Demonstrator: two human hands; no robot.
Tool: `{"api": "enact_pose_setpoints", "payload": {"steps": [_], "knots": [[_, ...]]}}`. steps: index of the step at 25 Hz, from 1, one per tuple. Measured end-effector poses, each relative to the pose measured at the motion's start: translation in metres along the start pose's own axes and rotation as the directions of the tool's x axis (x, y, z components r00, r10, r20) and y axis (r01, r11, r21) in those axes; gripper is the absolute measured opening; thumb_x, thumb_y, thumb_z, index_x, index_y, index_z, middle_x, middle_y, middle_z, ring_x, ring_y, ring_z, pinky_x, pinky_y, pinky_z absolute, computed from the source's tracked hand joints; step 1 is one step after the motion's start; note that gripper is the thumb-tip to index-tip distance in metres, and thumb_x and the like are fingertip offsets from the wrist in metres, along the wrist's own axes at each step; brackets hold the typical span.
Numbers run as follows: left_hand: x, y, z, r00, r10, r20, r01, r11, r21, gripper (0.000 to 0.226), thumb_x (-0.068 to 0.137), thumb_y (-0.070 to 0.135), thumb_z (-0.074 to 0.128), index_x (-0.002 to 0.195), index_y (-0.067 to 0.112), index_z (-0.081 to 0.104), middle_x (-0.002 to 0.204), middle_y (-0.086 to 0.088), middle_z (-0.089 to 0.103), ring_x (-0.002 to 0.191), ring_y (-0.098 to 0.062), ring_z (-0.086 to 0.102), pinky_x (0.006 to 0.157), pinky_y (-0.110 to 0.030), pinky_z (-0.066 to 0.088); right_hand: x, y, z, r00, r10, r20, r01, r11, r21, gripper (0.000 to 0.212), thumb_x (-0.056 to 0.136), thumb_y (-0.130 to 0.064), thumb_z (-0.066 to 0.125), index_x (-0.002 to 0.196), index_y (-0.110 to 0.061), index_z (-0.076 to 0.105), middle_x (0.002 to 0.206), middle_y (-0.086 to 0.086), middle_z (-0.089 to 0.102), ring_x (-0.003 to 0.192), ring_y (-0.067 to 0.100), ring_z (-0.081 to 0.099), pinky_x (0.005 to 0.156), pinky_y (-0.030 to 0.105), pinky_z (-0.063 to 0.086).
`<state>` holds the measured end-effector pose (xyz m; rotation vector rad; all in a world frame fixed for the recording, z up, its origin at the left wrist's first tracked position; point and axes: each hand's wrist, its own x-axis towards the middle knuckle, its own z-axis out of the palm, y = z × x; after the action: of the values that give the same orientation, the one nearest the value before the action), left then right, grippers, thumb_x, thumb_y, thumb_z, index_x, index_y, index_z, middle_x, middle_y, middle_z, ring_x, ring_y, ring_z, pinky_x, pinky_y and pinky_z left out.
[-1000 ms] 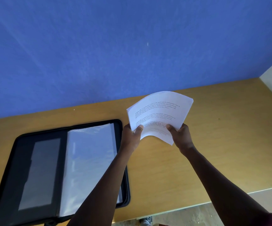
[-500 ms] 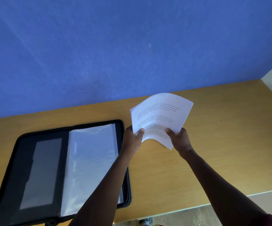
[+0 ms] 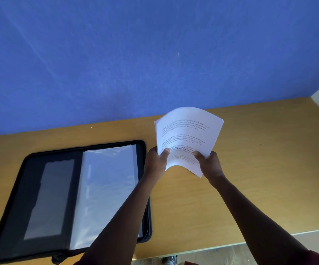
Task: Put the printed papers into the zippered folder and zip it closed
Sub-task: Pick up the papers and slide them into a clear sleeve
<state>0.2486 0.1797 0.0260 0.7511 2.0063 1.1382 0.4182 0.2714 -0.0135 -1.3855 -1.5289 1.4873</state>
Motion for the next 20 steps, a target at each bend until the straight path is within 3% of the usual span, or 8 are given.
{"api": "enact_pose_setpoints", "payload": {"steps": [3, 6, 10, 13, 15, 20], "knots": [[0.006, 0.002, -0.008, 1.0, 0.015, -0.007, -0.014, 0.997, 0.08, 0.032, 0.099, 0.031, 0.057, 0.119, 0.007, 0.066, 0.109, -0.004, 0.071, 0.097, -0.023, 0.066, 0.071, -0.024, 0.044, 0.003, -0.007, 0.001, 0.999, -0.034, 0.035, 0.036, 0.999, -0.035, 0.015, 0.095, -0.013, 0.06, 0.106, -0.009, 0.07, 0.097, 0.003, 0.073, 0.089, 0.02, 0.068, 0.066, 0.026, 0.05], [0.01, -0.001, -0.024, 0.997, 0.004, 0.073, -0.011, 0.995, 0.099, 0.031, 0.098, 0.031, 0.057, 0.123, 0.014, 0.066, 0.11, -0.001, 0.07, 0.1, -0.023, 0.066, 0.082, -0.034, 0.053, 0.006, -0.013, 0.001, 0.996, -0.045, 0.076, 0.049, 0.997, -0.051, 0.013, 0.093, -0.014, 0.063, 0.104, -0.012, 0.07, 0.095, 0.002, 0.074, 0.085, 0.02, 0.07, 0.066, 0.028, 0.053], [0.014, -0.011, -0.056, 0.978, 0.003, 0.208, -0.018, 0.997, 0.074, 0.04, 0.09, 0.039, 0.059, 0.126, 0.025, 0.065, 0.117, 0.007, 0.071, 0.108, -0.016, 0.066, 0.097, -0.041, 0.052, 0.013, -0.029, -0.002, 0.951, -0.01, 0.31, -0.016, 0.997, 0.08, 0.015, 0.088, -0.01, 0.073, 0.102, -0.014, 0.072, 0.099, 0.003, 0.077, 0.086, 0.017, 0.073, 0.075, 0.034, 0.056], [0.016, -0.016, -0.083, 0.954, -0.003, 0.3, -0.004, 1.0, 0.023, 0.032, 0.093, 0.029, 0.063, 0.124, 0.024, 0.065, 0.122, 0.006, 0.07, 0.111, -0.013, 0.065, 0.092, -0.035, 0.052, 0.024, -0.043, -0.001, 0.863, -0.005, 0.506, -0.03, 0.998, 0.06, 0.03, 0.079, -0.01, 0.08, 0.107, -0.011, 0.071, 0.105, 0.004, 0.076, 0.095, 0.019, 0.073, 0.081, 0.034, 0.058], [0.016, -0.018, -0.101, 0.94, -0.003, 0.341, 0.003, 1.0, 0.0, 0.04, 0.089, 0.033, 0.065, 0.128, 0.024, 0.062, 0.125, 0.007, 0.069, 0.116, -0.014, 0.063, 0.095, -0.036, 0.05, 0.032, -0.052, 0.007, 0.806, 0.01, 0.592, -0.009, 1.0, -0.005, 0.042, 0.076, -0.012, 0.082, 0.115, -0.007, 0.069, 0.111, 0.006, 0.075, 0.101, 0.023, 0.072, 0.087, 0.037, 0.058], [0.02, -0.019, -0.139, 0.953, -0.034, 0.301, 0.051, 0.998, -0.046, 0.034, 0.096, 0.021, 0.064, 0.13, 0.023, 0.057, 0.121, 0.009, 0.066, 0.106, -0.003, 0.062, 0.079, -0.025, 0.049, 0.041, -0.071, 0.047, 0.781, -0.001, 0.625, 0.054, 0.996, -0.067, 0.046, 0.076, -0.015, 0.081, 0.119, -0.007, 0.066, 0.115, 0.01, 0.073, 0.104, 0.029, 0.07, 0.092, 0.048, 0.055]]}}
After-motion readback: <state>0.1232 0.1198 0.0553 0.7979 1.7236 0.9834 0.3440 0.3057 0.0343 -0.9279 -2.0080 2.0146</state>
